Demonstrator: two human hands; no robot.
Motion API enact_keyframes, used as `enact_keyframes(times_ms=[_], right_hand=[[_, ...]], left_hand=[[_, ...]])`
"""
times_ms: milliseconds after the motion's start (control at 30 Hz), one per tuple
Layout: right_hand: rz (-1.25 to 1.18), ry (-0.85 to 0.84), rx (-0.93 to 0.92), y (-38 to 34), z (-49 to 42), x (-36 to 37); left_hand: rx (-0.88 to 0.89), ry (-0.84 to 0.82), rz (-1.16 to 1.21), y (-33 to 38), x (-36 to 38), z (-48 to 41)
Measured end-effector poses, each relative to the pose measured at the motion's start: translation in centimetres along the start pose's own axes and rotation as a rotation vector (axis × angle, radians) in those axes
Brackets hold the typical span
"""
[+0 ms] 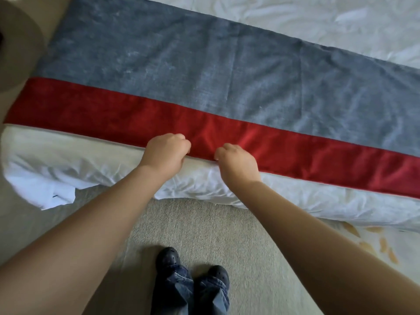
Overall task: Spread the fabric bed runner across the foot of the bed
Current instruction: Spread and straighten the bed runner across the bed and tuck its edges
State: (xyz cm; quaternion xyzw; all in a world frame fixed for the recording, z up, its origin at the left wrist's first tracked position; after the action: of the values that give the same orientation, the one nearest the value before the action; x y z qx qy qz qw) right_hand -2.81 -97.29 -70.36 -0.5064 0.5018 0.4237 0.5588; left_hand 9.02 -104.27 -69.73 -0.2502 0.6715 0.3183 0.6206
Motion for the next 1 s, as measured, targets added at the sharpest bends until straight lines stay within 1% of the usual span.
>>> enact_keyframes(times_ms=[67, 133, 233, 333, 467, 533, 600, 700, 800, 900, 1000], right_hand=[[0.017, -0.026, -0.090, -0.5, 1.2, 0.5], [0.012, 0.004, -0.108, -0.2, 1.8, 0.4], [0.027, 0.073, -0.057, 1.7, 2.1, -0.5], [0.079, 0.156, 0.014, 5.3, 3.7, -1.9], [0.162, 0.192, 0.132, 11.6, 6.3, -3.5], [0.148, 0.186, 0.119, 12.9, 7.4, -3.5], [0.091, 0.198, 0.087, 13.0, 8.2, -3.1], [-0.015, 0.273, 0.045, 13.3, 9.1, -2.8], [-0.058, 0.342, 0.014, 14.6, 9.8, -3.3], [-0.011, 0.371, 0.081, 18.0, 11.5, -4.2], [0.075, 0.349, 0.147, 23.1, 13.6, -4.8]], left_hand=[[0.021, -0.029, -0.037, 0.5, 0.2, 0.6], [0.049, -0.016, -0.055, 1.2, 0.1, 0.9], [0.156, 0.014, -0.028, 3.5, -0.2, 0.6], [0.287, 0.052, 0.010, 7.4, -0.2, -0.3], [0.373, 0.060, 0.054, 12.9, 0.9, -2.4], [0.411, 0.040, 0.017, 15.3, 1.2, -2.8], [0.410, 0.044, 0.030, 16.6, 1.1, -2.6], [0.365, 0.036, 0.017, 17.0, 1.6, -2.4], [0.358, 0.020, -0.003, 18.1, 2.1, -2.8], [0.344, 0.027, 0.023, 21.4, 2.5, -3.3], [0.371, 0.034, 0.042, 26.9, 2.9, -4.1]])
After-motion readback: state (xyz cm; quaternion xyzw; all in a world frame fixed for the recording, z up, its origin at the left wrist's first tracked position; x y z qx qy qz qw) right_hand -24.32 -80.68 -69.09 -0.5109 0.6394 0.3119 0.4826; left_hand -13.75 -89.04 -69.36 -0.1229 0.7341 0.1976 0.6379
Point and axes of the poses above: each hand's wrist, its own z-axis away from the middle knuckle, its own x-axis out of the palm, y = z × x, the point moved 7 cm from there along -z, towards the middle knuckle, and after that the axes turned 10 degrees about y, right-handed, at the moved point
